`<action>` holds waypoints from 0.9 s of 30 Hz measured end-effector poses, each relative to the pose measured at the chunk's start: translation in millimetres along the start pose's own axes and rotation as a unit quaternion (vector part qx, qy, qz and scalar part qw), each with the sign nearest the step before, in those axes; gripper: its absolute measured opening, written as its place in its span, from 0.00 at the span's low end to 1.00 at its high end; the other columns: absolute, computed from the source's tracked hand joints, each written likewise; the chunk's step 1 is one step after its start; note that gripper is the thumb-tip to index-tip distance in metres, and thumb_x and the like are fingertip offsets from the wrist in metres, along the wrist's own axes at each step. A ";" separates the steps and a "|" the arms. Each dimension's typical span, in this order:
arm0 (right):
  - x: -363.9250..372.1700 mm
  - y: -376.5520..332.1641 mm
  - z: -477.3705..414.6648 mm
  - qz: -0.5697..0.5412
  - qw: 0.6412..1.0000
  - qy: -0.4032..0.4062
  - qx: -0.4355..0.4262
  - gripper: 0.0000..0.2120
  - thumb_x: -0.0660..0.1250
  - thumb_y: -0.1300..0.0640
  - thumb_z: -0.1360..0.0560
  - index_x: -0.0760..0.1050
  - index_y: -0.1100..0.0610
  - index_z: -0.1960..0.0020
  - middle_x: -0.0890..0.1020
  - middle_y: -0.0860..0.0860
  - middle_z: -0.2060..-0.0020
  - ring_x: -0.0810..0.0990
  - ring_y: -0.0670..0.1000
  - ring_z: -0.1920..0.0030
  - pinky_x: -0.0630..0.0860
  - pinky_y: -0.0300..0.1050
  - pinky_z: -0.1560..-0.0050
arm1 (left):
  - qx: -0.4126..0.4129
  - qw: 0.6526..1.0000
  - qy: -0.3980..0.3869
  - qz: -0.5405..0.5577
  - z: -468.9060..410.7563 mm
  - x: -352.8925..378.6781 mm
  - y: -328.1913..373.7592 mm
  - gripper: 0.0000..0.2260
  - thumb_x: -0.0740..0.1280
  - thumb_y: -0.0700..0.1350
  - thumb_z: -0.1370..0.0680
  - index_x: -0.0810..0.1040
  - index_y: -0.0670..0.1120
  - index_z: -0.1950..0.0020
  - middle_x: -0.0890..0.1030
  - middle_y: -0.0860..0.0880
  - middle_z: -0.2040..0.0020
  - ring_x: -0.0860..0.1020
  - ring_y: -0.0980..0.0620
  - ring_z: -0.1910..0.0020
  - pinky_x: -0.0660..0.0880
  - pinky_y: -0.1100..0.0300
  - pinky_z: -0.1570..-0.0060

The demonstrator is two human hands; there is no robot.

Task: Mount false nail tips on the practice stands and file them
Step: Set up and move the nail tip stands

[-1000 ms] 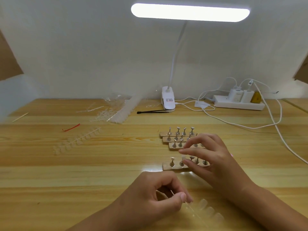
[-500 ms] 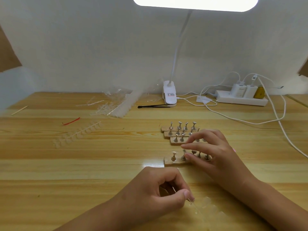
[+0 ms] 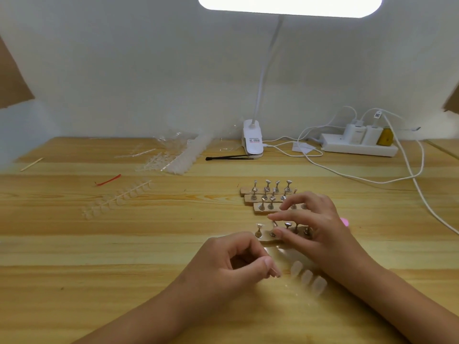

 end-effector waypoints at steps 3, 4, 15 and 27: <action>-17.0 -2.5 -0.9 -0.046 0.998 0.040 0.026 0.16 0.67 0.41 0.29 0.78 0.40 0.43 0.76 0.40 0.46 0.68 0.41 0.40 0.60 0.25 0.42 | -0.020 0.999 0.044 0.020 -1.8 -6.2 -2.4 0.05 0.69 0.45 0.22 0.81 0.47 0.58 0.86 0.51 0.56 0.84 0.54 0.54 0.79 0.61 0.50; -23.0 -3.5 -1.6 -0.061 0.996 0.052 0.032 0.13 0.66 0.38 0.27 0.78 0.39 0.44 0.76 0.38 0.47 0.68 0.39 0.40 0.60 0.24 0.43 | -0.026 0.998 0.058 0.020 -1.9 -8.2 -3.5 0.05 0.69 0.44 0.22 0.81 0.47 0.58 0.86 0.52 0.56 0.84 0.55 0.54 0.79 0.63 0.51; -13.6 -29.8 11.4 0.017 0.997 0.017 -0.073 0.06 0.69 0.45 0.28 0.79 0.48 0.58 0.75 0.39 0.43 0.66 0.42 0.35 0.65 0.34 0.41 | -0.042 0.990 0.126 0.040 -4.2 -14.4 -3.9 0.06 0.69 0.42 0.22 0.80 0.41 0.57 0.87 0.51 0.58 0.83 0.58 0.58 0.76 0.69 0.59; -13.9 -53.6 16.1 0.038 0.987 0.020 -0.154 0.07 0.68 0.46 0.27 0.79 0.50 0.57 0.79 0.43 0.44 0.69 0.47 0.36 0.66 0.38 0.37 | 0.013 0.990 0.136 0.029 -1.9 -12.6 3.7 0.07 0.68 0.46 0.21 0.79 0.48 0.58 0.86 0.52 0.54 0.83 0.57 0.53 0.76 0.66 0.53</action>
Point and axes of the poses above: each hand's wrist, its own z-axis away from the middle knuckle, its own x-axis out of the palm, y = z × x, the point moved 5 cm from there along -z, towards the middle knuckle
